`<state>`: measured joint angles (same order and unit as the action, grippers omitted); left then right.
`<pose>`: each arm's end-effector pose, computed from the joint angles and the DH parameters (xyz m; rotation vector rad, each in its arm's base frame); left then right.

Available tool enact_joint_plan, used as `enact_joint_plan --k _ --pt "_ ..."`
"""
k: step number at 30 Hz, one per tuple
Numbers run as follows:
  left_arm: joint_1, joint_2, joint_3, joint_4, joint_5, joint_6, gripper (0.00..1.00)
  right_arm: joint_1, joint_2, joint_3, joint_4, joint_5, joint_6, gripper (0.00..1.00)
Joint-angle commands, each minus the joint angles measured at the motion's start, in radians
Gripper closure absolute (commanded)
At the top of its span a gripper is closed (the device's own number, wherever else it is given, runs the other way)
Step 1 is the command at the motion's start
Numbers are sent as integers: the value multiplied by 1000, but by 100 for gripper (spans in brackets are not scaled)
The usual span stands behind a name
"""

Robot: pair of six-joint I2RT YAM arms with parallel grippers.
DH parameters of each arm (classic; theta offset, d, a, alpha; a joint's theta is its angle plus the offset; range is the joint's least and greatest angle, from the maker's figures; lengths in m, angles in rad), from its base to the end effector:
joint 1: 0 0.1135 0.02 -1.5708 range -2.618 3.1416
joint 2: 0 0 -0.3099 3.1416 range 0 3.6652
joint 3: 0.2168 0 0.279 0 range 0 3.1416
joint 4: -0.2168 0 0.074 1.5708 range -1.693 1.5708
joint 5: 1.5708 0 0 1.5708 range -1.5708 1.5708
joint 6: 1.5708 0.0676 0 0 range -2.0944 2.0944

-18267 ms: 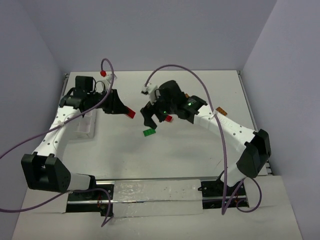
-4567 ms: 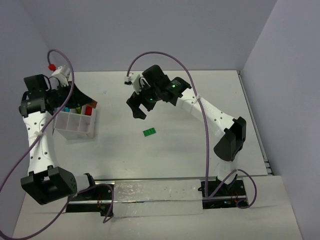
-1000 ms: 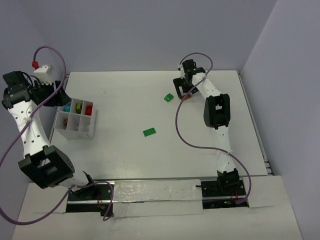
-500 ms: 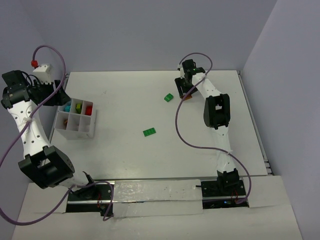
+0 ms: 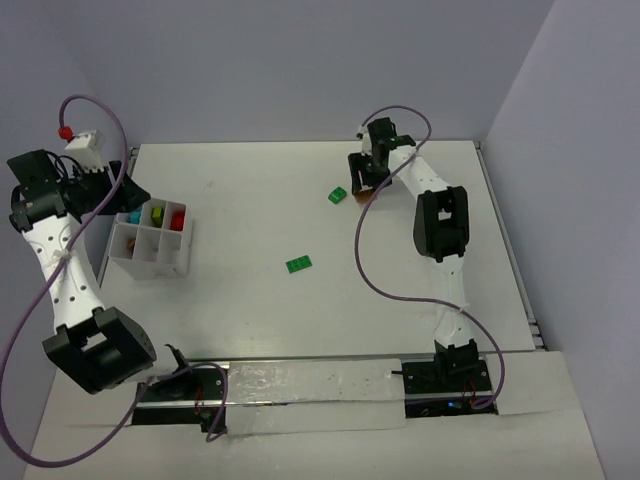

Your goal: Sort the legos into containers by color

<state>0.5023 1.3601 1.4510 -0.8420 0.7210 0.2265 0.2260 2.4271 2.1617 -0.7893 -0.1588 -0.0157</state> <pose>0.2952 0.1112 0.4159 0.0522 2.1365 -0.4163 0.5845 0.1454 0.1806 -0.3720 2.6053 0.2811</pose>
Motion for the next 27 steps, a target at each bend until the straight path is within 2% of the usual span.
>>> enact_joint_plan --k 1,5,9,12,16,19,27 --pt "-36 -138 -107 216 84 -204 34 -1 -241 -72 108 -222 183 71" --pt "-141 -228 -231 391 -18 -320 34 15 -297 -105 165 -332 349 72" --pt "-369 -292 -301 538 -170 -433 33 70 -372 -180 253 -380 466 74" --pt "-529 -277 -313 626 -263 -486 32 105 -410 -251 315 -389 582 74" --pt "-710 -206 -284 660 -356 -521 31 155 -430 -272 344 -380 679 74" --pt "-809 -133 -263 670 -382 -538 32 193 -434 -264 344 -355 728 74" --pt "-872 -24 -193 657 -433 -556 32 255 -459 -269 352 -330 824 75"
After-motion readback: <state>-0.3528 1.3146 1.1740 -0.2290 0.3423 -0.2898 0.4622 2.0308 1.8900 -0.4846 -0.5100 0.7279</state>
